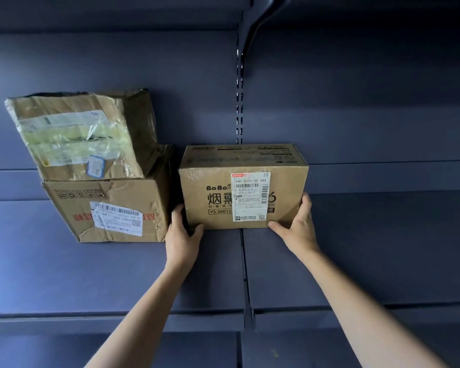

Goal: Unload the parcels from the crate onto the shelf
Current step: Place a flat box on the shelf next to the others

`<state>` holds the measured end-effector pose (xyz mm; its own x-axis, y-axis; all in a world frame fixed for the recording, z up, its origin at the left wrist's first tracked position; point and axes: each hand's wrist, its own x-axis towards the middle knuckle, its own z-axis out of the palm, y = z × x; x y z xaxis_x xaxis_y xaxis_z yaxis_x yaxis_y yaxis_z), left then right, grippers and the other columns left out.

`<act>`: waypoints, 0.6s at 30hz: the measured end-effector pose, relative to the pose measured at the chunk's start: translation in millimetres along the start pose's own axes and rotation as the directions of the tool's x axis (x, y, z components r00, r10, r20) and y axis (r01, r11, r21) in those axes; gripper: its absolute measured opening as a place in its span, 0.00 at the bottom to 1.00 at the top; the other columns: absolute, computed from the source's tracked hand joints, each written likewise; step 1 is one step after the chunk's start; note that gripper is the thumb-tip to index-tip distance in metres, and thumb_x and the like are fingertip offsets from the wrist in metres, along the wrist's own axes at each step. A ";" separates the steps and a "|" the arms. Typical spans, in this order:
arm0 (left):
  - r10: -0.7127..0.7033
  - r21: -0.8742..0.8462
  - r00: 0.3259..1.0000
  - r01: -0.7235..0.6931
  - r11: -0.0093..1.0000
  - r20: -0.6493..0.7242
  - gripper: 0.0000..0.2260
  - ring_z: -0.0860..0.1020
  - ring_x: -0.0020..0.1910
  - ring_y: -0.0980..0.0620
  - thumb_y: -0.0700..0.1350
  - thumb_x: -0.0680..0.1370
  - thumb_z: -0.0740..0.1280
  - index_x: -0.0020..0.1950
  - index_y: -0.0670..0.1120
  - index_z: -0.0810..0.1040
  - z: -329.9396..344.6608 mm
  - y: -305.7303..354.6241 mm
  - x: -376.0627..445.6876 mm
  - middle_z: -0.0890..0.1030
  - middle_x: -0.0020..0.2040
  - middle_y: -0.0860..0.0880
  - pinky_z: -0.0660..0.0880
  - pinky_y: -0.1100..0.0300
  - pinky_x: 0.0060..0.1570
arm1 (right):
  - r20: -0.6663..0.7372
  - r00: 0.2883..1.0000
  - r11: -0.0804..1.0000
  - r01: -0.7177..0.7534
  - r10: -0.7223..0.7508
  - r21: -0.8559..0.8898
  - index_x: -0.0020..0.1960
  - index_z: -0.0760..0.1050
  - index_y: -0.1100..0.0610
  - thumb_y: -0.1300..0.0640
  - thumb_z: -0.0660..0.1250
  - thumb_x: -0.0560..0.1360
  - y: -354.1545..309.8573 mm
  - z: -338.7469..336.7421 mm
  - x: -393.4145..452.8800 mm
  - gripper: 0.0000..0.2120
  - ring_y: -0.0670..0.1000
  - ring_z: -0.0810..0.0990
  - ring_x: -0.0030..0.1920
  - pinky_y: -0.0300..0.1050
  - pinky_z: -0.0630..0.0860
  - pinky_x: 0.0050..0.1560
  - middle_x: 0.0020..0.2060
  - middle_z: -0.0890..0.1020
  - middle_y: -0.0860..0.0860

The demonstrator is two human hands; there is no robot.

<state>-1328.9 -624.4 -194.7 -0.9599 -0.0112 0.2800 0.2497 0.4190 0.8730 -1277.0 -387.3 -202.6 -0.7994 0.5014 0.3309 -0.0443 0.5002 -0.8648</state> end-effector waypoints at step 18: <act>0.011 0.339 0.959 -0.111 0.934 0.284 0.35 0.66 0.69 0.41 0.43 0.72 0.71 0.75 0.42 0.57 -60.5 31.0 -87.0 0.66 0.71 0.41 0.64 0.52 0.65 | 0.124 0.992 0.993 0.004 0.010 -0.115 0.74 0.50 0.47 0.56 0.73 0.69 -35.0 -56.3 -92.1 0.43 0.52 0.61 0.71 0.45 0.63 0.63 0.73 0.59 0.53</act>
<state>-1230.0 -665.3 -167.9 -0.9537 0.2516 0.1648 0.2969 0.7001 0.6493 -1168.1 -411.2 -181.5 -0.8678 0.4154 0.2726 0.0216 0.5796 -0.8146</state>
